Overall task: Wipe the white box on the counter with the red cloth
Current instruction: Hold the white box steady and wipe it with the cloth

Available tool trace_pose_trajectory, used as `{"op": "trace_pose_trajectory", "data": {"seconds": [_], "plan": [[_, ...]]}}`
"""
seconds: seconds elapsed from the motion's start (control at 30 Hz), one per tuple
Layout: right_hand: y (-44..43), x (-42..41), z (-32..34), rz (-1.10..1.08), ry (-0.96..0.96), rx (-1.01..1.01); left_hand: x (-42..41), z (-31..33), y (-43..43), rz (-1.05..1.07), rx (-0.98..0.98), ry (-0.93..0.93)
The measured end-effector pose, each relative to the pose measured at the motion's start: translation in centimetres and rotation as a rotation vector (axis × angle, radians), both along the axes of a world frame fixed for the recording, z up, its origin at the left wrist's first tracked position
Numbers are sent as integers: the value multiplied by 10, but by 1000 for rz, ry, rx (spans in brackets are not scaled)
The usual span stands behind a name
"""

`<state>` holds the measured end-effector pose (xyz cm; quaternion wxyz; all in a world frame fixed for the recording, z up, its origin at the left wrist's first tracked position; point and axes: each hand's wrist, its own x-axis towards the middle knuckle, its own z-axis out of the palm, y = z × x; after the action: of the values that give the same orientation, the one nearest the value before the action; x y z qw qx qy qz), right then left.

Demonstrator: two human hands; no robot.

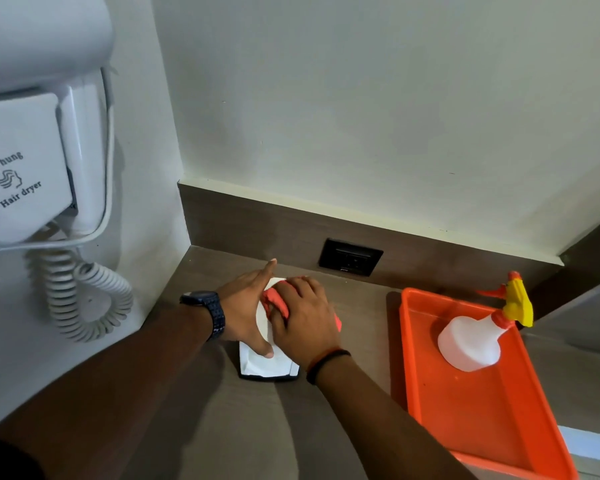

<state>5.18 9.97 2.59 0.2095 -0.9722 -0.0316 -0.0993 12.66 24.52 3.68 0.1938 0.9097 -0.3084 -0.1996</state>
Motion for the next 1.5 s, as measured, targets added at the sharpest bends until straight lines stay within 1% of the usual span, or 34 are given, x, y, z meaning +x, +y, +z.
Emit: {"op": "trace_pose_trajectory", "data": {"seconds": [0.13,0.2,0.3,0.4,0.47,0.53,0.57,0.63,0.67,0.7,0.73,0.77,0.83,0.87,0.9,0.93,1.0,1.07,1.1,1.13,1.17,1.2,1.23,1.27,1.33,1.37,1.4,1.43,1.5], "plan": [[-18,-21,-10,71,-61,-10,-1,2,-3,-10,37,-6],[-27,-21,-13,30,-30,57,-2,1,-4,-14,57,-34],[-19,-15,-12,-34,13,178,-1,2,-3,-27,94,-47],[-10,-18,-12,-36,-10,206,-1,1,-2,-20,106,-25],[-16,-24,-16,-44,19,270,-1,2,-3,-7,126,-25],[-22,-29,-18,-132,22,467,-6,-1,-9,41,111,-53],[-25,-28,-20,-262,7,618,-12,-5,-15,102,84,-103],[-37,-24,-21,-647,-17,985,-30,-14,-35,316,22,-234],[-46,-23,-22,-798,-28,1154,-38,-18,-45,416,-2,-242],[-55,-23,-25,-878,-46,1292,-42,-19,-51,450,-6,-221],[-64,-25,-27,-909,-69,1362,-39,-20,-55,407,5,-225],[-71,-27,-30,-917,-91,1382,-31,-22,-55,292,24,-258],[-83,-32,-36,-904,-144,1410,-9,-11,-51,-35,99,-232],[-86,-36,-39,-897,-160,1434,-1,-4,-50,-148,146,-187],[-88,-40,-40,-904,-165,1449,2,3,-50,-201,176,-157],[-90,-43,-42,-914,-157,1462,2,6,-53,-208,195,-156],[-94,-49,-42,-930,-147,1467,-7,12,-63,-98,213,-264],[-94,-53,-40,-947,-158,1463,-16,15,-73,165,198,-396],[-94,-54,-38,-954,-167,1464,-17,18,-73,300,202,-374],[-94,-55,-37,-958,-175,1461,-15,21,-69,415,212,-278],[-93,-56,-37,-955,-180,1448,-13,25,-62,488,227,-165],[-91,-57,-37,-941,-179,1438,-10,27,-53,503,250,-97],[-88,-57,-37,-919,-170,1438,-6,28,-43,446,282,-102],[-84,-58,-38,-897,-154,1440,-2,28,-35,310,315,-145],[-71,-57,-40,-862,-120,1435,5,25,-25,-71,391,-192],[-64,-56,-40,-842,-111,1439,9,23,-22,-210,428,-189],[-57,-54,-40,-812,-105,1440,12,20,-19,-287,458,-188],[-50,-50,-41,-774,-104,1433,15,16,-18,-320,473,-194],[-38,-36,-40,-685,-117,1408,16,6,-18,-316,440,-215]]}}
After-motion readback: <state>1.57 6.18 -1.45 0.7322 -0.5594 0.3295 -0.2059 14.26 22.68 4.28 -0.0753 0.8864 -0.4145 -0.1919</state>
